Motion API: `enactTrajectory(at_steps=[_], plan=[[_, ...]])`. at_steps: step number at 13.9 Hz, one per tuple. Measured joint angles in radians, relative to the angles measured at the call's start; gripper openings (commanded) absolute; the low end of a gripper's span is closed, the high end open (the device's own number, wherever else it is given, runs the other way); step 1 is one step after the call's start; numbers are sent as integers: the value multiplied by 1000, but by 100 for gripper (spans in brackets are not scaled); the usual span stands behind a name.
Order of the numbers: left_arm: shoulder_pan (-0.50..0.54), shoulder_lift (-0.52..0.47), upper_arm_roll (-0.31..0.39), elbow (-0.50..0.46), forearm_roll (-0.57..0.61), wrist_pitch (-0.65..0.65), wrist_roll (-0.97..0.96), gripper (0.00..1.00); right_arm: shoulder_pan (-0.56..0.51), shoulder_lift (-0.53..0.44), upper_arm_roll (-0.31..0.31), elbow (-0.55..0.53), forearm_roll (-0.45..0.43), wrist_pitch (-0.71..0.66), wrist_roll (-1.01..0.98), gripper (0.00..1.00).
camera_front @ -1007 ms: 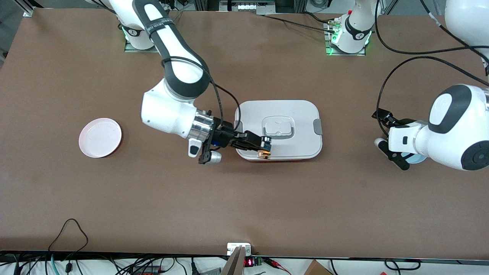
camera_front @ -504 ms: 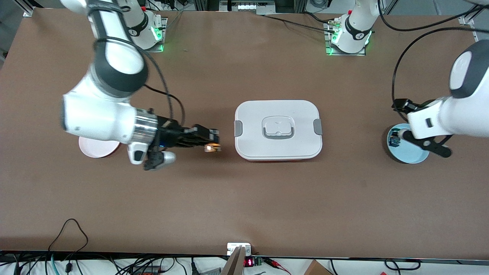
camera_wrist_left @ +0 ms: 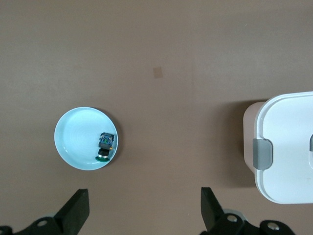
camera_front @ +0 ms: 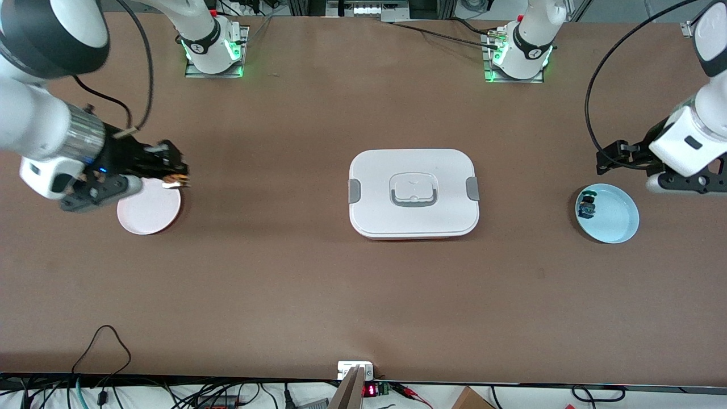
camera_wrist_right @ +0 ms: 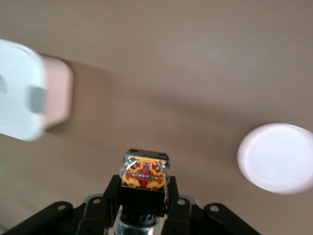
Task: Transfer orange switch to right arm and place
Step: 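Lower the orange switch onto the white plate and open the right gripper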
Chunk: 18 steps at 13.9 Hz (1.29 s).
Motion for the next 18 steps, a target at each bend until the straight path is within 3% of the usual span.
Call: enactTrajectory(at_steps=[4,9,12,18], plan=[[0,-31,7,-67,0,30,-8,100,-38,-157,-66,-268,-171,140,-139,0],[-1,-34,7,-67,0,12,-9,100,-100,-205,-71,-598,-222,483,-183,0],[-2,-37,7,-67,0,-1,-9,100,-106,-185,-71,-700,-222,635,-183,0],[-7,-38,5,-67,0,-15,-15,100,-107,-90,-66,-803,-222,860,-182,0]])
